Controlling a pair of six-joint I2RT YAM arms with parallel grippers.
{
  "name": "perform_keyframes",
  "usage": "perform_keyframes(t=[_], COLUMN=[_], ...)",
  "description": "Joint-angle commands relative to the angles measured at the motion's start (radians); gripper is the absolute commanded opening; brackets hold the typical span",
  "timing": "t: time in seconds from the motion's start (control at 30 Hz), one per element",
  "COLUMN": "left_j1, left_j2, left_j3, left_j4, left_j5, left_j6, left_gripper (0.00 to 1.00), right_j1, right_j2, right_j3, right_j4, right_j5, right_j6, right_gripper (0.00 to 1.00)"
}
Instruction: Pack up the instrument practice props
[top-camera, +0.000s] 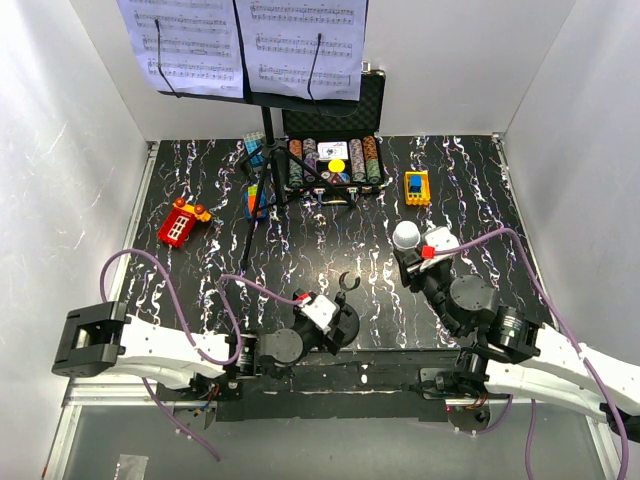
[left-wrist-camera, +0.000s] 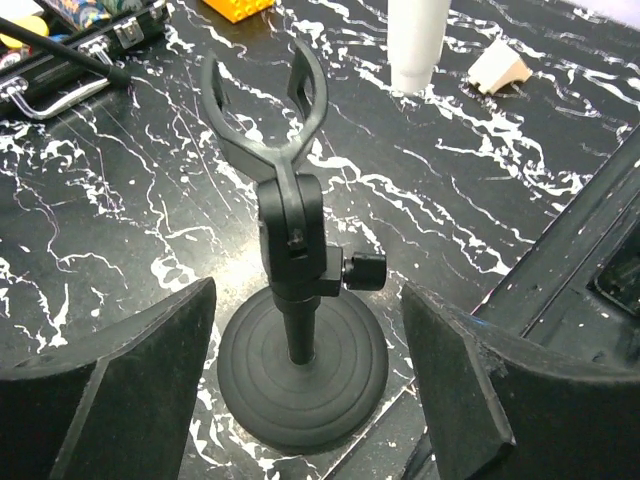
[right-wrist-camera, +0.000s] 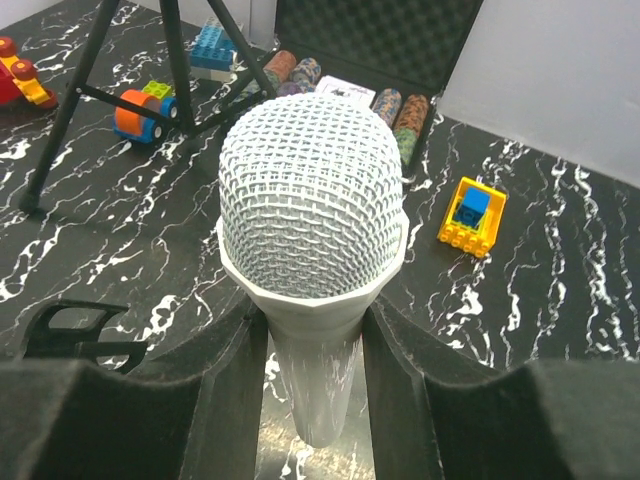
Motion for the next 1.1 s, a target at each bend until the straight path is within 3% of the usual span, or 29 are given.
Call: perform_keyframes(t=[0.0, 0.17, 0.3, 0.37, 0.43, 0.73, 1.07], left_j1=[-0.005, -0.005, -0.005, -0.005, -0.005, 0.002, 0.101], left_j2=[-0.114, -0.193, -0.242, -0.249, -0.240, -0.063, 0.151], left_j3=[0.032, -0.043, -0.147, -0.190, -0.216, -0.219, -0.183], left_j4=[-0.049, -0.078, -0.058, -0.033, -0.001, 0.218, 0.435], left_j5=[0.001, 0.088, 0.157, 0.151, 0.136, 0.116, 0.128], left_j6=[-0.008, -0.019, -0.080, -0.095, -0.088, 0.023, 0.024], left_gripper=[0.75, 0.71, 0.58, 0.47, 0.43, 0.58, 0.56], right_j1=[0.002, 0.000, 0.002, 0.002, 0.000, 0.002, 0.002], right_j2=[-0.031, -0.025, -0.022, -0.025, -0.036, -0.097, -0.108], right_j3=[-0.009, -0.017, -0.014, -0.018, -0.018, -0.008, 0.011], right_j4=[-0.050, -0.109, -0.153, -0.167, -0.182, -0.258, -0.314], right_j5=[0.018, -0.004, -0.018, -0.019, -0.027, -0.093, -0.102], right_j6=[0.123, 0.208, 0.255, 0.269, 0.291, 0.390, 0.417], right_gripper=[0.01, 0.01, 0.01, 0.01, 0.01, 0.01, 0.01])
